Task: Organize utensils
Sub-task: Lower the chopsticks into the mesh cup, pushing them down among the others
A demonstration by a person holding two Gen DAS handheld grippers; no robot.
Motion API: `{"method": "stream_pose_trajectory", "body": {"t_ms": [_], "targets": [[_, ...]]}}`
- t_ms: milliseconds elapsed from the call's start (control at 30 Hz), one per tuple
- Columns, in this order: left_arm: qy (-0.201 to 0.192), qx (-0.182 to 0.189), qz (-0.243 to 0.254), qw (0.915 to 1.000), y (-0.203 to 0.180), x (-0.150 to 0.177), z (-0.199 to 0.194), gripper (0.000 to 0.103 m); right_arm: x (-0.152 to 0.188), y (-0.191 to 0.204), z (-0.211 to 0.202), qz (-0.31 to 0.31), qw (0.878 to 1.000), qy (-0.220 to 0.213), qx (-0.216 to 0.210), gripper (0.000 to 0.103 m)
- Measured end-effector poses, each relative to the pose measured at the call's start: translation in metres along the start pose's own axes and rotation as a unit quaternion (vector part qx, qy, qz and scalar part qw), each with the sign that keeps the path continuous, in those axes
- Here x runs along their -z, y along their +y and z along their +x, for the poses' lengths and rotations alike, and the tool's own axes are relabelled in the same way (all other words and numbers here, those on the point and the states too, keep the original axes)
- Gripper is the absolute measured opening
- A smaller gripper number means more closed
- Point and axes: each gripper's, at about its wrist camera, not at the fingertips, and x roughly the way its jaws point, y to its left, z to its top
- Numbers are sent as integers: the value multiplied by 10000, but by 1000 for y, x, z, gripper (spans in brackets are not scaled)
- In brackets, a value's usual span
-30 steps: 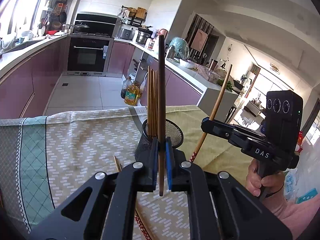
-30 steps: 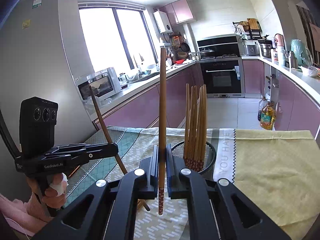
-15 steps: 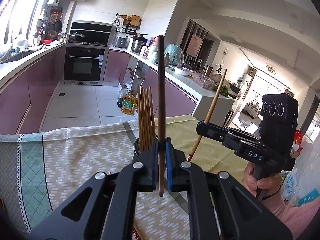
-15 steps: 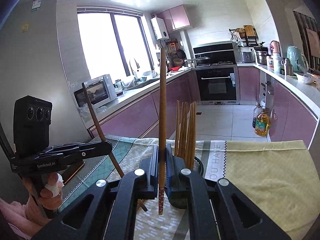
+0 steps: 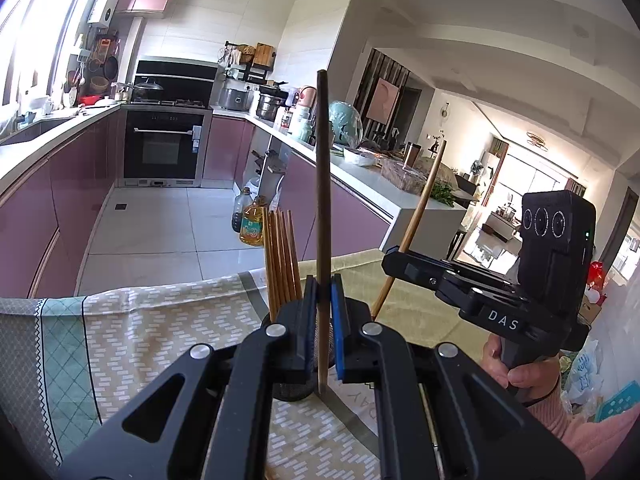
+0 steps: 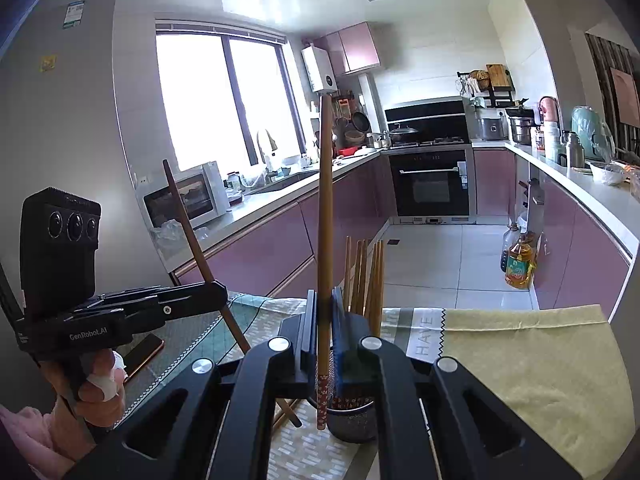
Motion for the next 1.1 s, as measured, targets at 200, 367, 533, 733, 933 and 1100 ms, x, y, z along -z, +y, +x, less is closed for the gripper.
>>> {"method": "stream_pose_trajectory", "body": {"t_ms": [200,367,533,733,933,1100], "targets": [[-93,-21,2,10000,-1,-10,3,8,-8,1,2,-68,10000,-52,47,6],[-167,-73,-44,9998,0,-13,5,8,-12,-1,8,-77,9999,-74,100,6],[-147,-229,-8,9996,-1,-12,10,8,-14,-2,16,-55,9999,-52,144,6],[-43,-334,3,9994,-5,-9,17,8,-12,-1,26,-33,9998,26,215,6],[117,-407,-10,9991,-4,-7,23,8,-11,-1,37,-13,9994,124,312,6],[277,-446,23,9986,-5,-7,29,8,-8,-1,45,29,9991,220,370,6]]}}
